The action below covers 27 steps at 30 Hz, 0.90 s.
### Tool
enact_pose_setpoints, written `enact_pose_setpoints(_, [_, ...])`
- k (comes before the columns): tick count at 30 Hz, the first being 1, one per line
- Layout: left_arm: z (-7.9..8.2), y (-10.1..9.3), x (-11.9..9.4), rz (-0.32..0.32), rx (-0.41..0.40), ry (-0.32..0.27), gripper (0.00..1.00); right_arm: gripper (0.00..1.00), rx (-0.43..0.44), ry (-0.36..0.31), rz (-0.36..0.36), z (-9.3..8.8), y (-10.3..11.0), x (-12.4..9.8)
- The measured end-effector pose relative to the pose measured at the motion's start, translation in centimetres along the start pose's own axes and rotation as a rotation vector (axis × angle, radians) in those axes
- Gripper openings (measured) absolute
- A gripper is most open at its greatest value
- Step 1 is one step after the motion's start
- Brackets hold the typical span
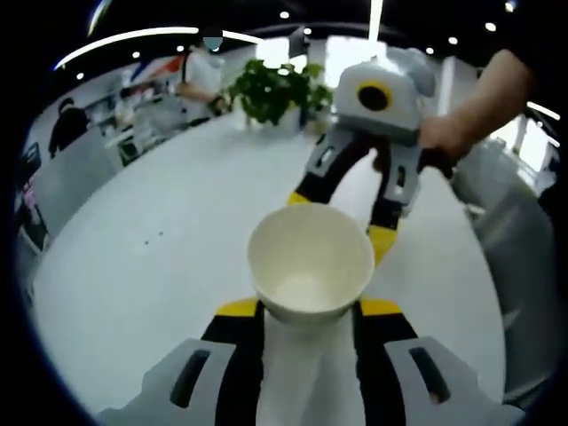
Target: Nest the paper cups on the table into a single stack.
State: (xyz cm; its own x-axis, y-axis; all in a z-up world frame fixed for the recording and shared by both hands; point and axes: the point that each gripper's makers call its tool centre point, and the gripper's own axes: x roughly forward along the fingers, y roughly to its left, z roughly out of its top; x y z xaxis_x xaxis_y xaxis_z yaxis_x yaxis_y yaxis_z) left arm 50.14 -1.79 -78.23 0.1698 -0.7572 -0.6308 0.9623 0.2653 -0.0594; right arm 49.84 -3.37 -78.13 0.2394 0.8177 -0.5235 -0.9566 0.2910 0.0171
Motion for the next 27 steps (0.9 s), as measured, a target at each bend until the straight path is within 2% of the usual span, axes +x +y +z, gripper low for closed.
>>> enact_pose_setpoints(7, [0.0,0.3,0.5,-0.006,-0.038,-0.012,0.39,0.35,0.019,-0.007,0.002,-0.6,-0.5,0.1])
enact_pose_setpoints(14, [0.2,0.3,0.7,-0.006,-0.055,0.004,0.4,0.37,0.015,-0.006,-0.02,-0.7,-0.4,0.1])
enact_pose_setpoints(17, [0.1,0.5,0.7,0.002,-0.026,0.011,0.39,0.4,0.022,0.0,-0.028,-0.8,-0.6,0.2])
enact_pose_setpoints(22, [-0.3,0.5,0.3,0.004,0.005,0.031,0.35,0.46,0.024,0.001,-0.043,-0.7,-0.7,-0.4])
enact_pose_setpoints(26, [-0.4,0.7,-0.4,0.022,-0.001,0.03,0.37,0.48,0.032,0.005,-0.056,-0.8,-0.7,-1.3])
enact_pose_setpoints(27, [-0.4,0.7,-0.7,0.03,-0.027,0.028,0.38,0.48,0.034,0.004,-0.057,-0.8,-0.6,-1.4])
